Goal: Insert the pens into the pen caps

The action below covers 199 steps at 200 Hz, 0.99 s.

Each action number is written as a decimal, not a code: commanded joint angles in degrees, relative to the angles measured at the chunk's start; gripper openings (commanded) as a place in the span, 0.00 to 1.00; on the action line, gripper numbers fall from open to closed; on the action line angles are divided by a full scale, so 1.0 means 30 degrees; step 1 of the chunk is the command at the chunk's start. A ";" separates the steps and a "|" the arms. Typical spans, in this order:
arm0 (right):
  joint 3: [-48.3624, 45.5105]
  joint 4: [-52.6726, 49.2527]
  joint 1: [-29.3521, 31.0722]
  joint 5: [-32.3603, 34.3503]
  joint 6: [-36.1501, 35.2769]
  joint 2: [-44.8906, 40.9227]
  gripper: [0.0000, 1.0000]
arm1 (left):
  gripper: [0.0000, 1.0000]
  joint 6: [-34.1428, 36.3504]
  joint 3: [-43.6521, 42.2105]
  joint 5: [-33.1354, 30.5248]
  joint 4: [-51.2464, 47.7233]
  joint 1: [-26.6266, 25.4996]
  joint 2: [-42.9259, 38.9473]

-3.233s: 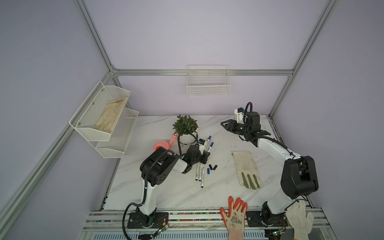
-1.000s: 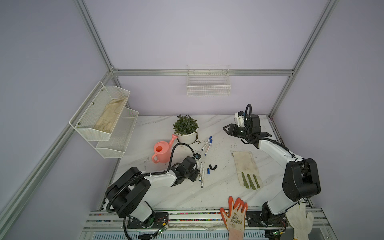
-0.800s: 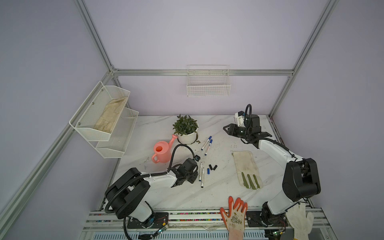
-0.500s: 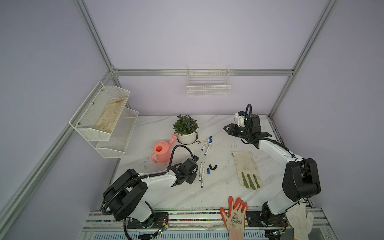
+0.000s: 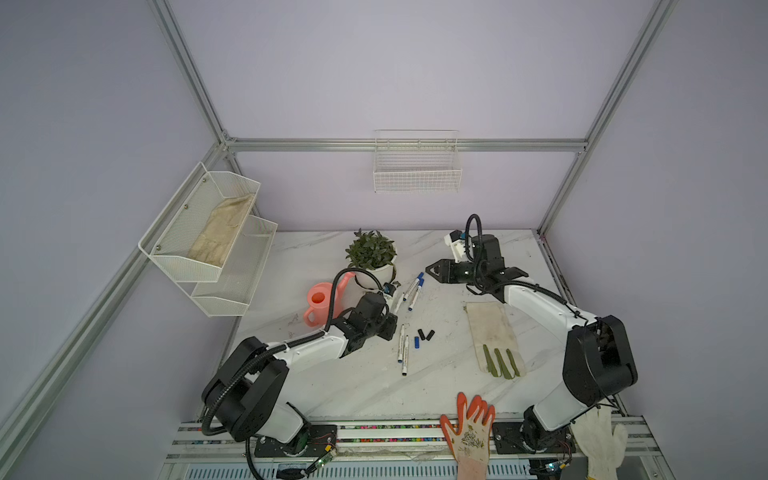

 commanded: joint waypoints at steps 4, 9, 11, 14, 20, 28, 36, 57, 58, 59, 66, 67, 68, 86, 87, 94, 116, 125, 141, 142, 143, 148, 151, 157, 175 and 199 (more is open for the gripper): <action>0.0534 -0.0654 0.1181 -0.2098 -0.1567 0.0532 0.45 | 0.00 -0.0604 0.0519 0.1528 0.4395 0.0472 -0.1299; 0.0565 -0.0443 0.1309 -0.2286 -0.1467 0.0612 0.45 | 0.00 -0.0511 0.0585 0.1617 0.4679 0.0456 -0.1301; 0.0564 -0.0363 0.1359 -0.2320 -0.1402 0.0610 0.46 | 0.00 -0.0526 0.0591 0.1632 0.4782 0.0468 -0.1301; 0.0578 -0.0199 0.1393 -0.2372 -0.1323 0.0667 0.46 | 0.00 -0.0580 0.0636 0.1684 0.4909 0.0469 -0.1301; 0.0605 0.0059 0.1478 -0.2466 -0.1181 0.0727 0.46 | 0.00 -0.0583 0.0673 0.1772 0.5199 0.0467 -0.1277; 0.0649 0.0392 0.1553 -0.2580 -0.1003 0.0839 0.46 | 0.00 -0.0559 0.0719 0.2000 0.5628 0.0452 -0.1199; 0.0708 0.0617 0.1571 -0.2634 -0.0866 0.0969 0.46 | 0.00 -0.0532 0.0769 0.2253 0.5918 0.0461 -0.1091; 0.1052 0.0935 0.1569 -0.2697 -0.0596 0.1293 0.46 | 0.00 -0.0503 0.0893 0.3048 0.6444 0.0467 -0.0803; 0.1071 0.0934 0.1565 -0.2699 -0.0583 0.1313 0.46 | 0.00 -0.0497 0.0890 0.3090 0.6455 0.0474 -0.0788; 0.1066 0.0948 0.1578 -0.2715 -0.0577 0.1337 0.46 | 0.00 -0.0495 0.0888 0.3140 0.6490 0.0463 -0.0781; 0.1150 0.1035 0.1585 -0.2703 -0.0492 0.1430 0.46 | 0.00 -0.0517 0.0887 0.3402 0.6657 0.0480 -0.0761; 0.1150 0.1043 0.1573 -0.2702 -0.0458 0.1440 0.46 | 0.00 -0.0519 0.0872 0.3428 0.6679 0.0466 -0.0752; 0.1179 0.1061 0.1582 -0.2673 -0.0456 0.1445 0.46 | 0.00 -0.0506 0.0879 0.3470 0.6705 0.0474 -0.0748; 0.1377 0.1229 0.1566 -0.2756 -0.0340 0.1730 0.46 | 0.00 -0.0581 0.0856 0.4119 0.6881 0.0459 -0.0760; 0.1380 0.1242 0.1578 -0.2758 -0.0323 0.1751 0.46 | 0.00 -0.0595 0.0856 0.4138 0.6879 0.0470 -0.0752; 0.1461 0.1387 0.1590 -0.2746 -0.0208 0.1819 0.46 | 0.00 -0.0754 0.0818 0.4239 0.6905 0.0457 -0.0757; 0.1557 0.1919 0.1583 -0.2755 0.0235 0.2079 0.42 | 0.00 -0.0825 0.0724 0.4592 0.7040 0.0472 -0.0074; 0.1608 0.2071 0.1588 -0.2892 0.0409 0.2231 0.35 | 0.00 -0.0870 0.0702 0.4611 0.7094 0.0452 -0.0032; 0.1603 0.2255 0.1581 -0.3203 0.0617 0.2370 0.15 | 0.00 -0.0948 0.0664 0.4604 0.7383 0.0461 0.0061; 0.1610 0.2297 0.1571 -0.3231 0.0638 0.2378 0.14 | 0.00 -0.0940 0.0643 0.4600 0.7394 0.0471 0.0069; 0.1585 0.2333 0.1566 -0.3259 0.0664 0.2368 0.13 | 0.00 -0.0936 0.0633 0.4584 0.7428 0.0476 0.0087; 0.1508 0.2509 0.1561 -0.3351 0.0807 0.2358 0.09 | 0.00 -0.0957 0.0639 0.4555 0.7538 0.0460 0.0146; 0.1454 0.2617 0.1550 -0.3435 0.0876 0.2347 0.07 | 0.00 -0.0975 0.0642 0.4514 0.7593 0.0479 0.0177; 0.1355 0.2722 0.1550 -0.3568 0.0948 0.2274 0.04 | 0.06 -0.1085 0.0673 0.4443 0.7735 0.0481 0.0261; 0.1129 0.2748 0.1567 -0.3882 0.0878 0.2075 0.01 | 0.38 -0.1615 0.0747 0.4511 0.8340 0.0670 0.0681; 0.0890 0.2750 0.1555 -0.4033 0.0878 0.1792 0.00 | 0.52 -0.1928 0.1323 0.4884 0.8635 0.0833 0.1513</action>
